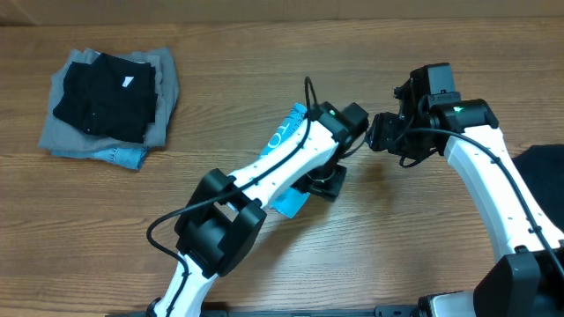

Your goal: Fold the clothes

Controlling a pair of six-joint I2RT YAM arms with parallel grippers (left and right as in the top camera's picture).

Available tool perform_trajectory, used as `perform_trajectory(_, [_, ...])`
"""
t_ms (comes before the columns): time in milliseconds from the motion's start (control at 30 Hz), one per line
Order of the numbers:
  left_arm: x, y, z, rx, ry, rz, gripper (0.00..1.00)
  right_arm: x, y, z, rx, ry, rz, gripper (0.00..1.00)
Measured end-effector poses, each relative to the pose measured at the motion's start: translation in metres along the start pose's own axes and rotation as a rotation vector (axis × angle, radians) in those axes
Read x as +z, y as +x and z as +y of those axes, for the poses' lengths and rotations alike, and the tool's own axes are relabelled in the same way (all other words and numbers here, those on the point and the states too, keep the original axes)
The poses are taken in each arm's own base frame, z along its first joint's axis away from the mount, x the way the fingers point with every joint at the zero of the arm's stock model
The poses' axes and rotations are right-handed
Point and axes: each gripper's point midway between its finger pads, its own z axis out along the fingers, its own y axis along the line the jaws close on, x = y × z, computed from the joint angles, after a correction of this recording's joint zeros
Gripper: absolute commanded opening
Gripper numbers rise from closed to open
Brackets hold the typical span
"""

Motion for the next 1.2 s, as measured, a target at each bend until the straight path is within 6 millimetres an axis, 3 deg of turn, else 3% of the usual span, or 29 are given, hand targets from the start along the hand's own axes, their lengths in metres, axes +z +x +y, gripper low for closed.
perform_trajectory(233, [-0.055,-0.017,0.041,-0.096,-0.011,-0.043,0.47,0.000,0.000,-0.004,0.001,0.023,-0.004,0.64])
perform_trajectory(300, [-0.077,-0.025,0.051,-0.117,-0.006,-0.093,0.38,0.000,-0.001,-0.007,0.011,0.040,-0.006,0.64])
perform_trajectory(367, [-0.086,-0.033,0.066,-0.137,-0.027,-0.127,0.18,-0.001,-0.001,-0.011,0.029,0.051,-0.008,0.63])
perform_trajectory(433, [-0.087,-0.039,0.078,-0.155,-0.039,-0.142,0.06,-0.002,-0.002,-0.020,0.063,0.071,-0.010,0.62])
perform_trajectory(500, [-0.083,-0.052,0.100,-0.180,-0.021,-0.164,0.04,-0.005,-0.005,-0.032,0.116,0.090,-0.017,0.58])
perform_trajectory(600, [-0.053,-0.061,0.110,-0.179,0.092,-0.134,0.04,-0.011,-0.012,-0.053,0.205,0.104,-0.036,0.58])
perform_trajectory(700, [-0.014,-0.046,0.077,-0.090,0.244,-0.039,0.04,-0.016,-0.017,-0.071,0.273,0.108,-0.051,0.57])
perform_trajectory(767, [0.009,-0.014,0.026,0.053,0.336,0.068,0.04,-0.018,-0.017,-0.077,0.296,0.110,-0.054,0.57])
perform_trajectory(800, [0.013,0.003,0.005,0.125,0.343,0.114,0.04,-0.018,-0.017,-0.077,0.298,0.107,-0.052,0.57])
perform_trajectory(900, [0.016,0.040,-0.026,0.253,0.285,0.200,0.04,-0.017,-0.017,-0.075,0.299,0.097,-0.048,0.57])
perform_trajectory(933, [0.013,0.049,-0.023,0.262,0.228,0.230,0.04,-0.017,-0.016,-0.073,0.292,0.086,-0.045,0.57])
perform_trajectory(1000, [-0.002,0.038,0.004,0.210,0.126,0.202,0.17,-0.017,-0.016,-0.066,0.267,0.048,-0.036,0.57])
perform_trajectory(1100, [-0.028,0.000,0.049,0.100,0.089,0.081,0.20,-0.016,-0.016,-0.051,0.201,-0.037,-0.023,0.58])
perform_trajectory(1200, [-0.040,-0.027,0.091,0.005,0.112,-0.016,0.18,-0.017,-0.017,-0.035,0.136,-0.122,-0.016,0.58])
